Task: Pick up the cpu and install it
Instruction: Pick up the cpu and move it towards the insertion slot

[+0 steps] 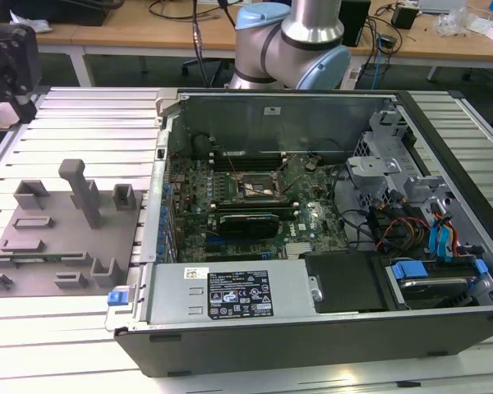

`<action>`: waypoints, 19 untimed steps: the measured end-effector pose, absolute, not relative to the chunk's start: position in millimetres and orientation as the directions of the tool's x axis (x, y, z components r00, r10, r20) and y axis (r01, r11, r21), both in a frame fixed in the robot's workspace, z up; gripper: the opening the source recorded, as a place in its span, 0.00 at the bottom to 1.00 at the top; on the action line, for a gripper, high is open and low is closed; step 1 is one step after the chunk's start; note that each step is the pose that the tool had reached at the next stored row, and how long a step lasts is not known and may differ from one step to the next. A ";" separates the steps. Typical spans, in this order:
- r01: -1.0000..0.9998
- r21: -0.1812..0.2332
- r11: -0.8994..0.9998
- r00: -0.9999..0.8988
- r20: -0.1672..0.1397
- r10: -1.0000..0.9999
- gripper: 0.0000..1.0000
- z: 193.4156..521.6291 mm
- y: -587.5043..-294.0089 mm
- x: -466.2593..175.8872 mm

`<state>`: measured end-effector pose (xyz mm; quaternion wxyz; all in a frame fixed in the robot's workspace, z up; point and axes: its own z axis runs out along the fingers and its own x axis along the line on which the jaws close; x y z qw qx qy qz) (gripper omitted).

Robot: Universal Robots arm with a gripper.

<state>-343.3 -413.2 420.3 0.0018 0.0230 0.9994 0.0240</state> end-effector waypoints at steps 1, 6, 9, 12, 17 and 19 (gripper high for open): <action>0.046 0.048 0.998 -0.999 -0.002 0.046 0.55 420.2 -413.2 -340.6; 0.046 0.048 0.998 -0.999 -0.002 0.046 0.55 420.3 -413.2 -324.8; 0.046 0.048 0.998 -0.999 -0.002 0.046 0.55 420.3 -413.2 -315.9; 0.046 0.048 0.998 -0.999 -0.002 0.046 0.55 420.3 -413.3 -304.2; 0.046 0.048 0.998 -0.999 -0.001 0.046 0.55 420.3 -413.4 -283.7; 0.046 0.048 0.998 -0.999 -0.001 0.046 0.55 420.2 -413.3 -275.6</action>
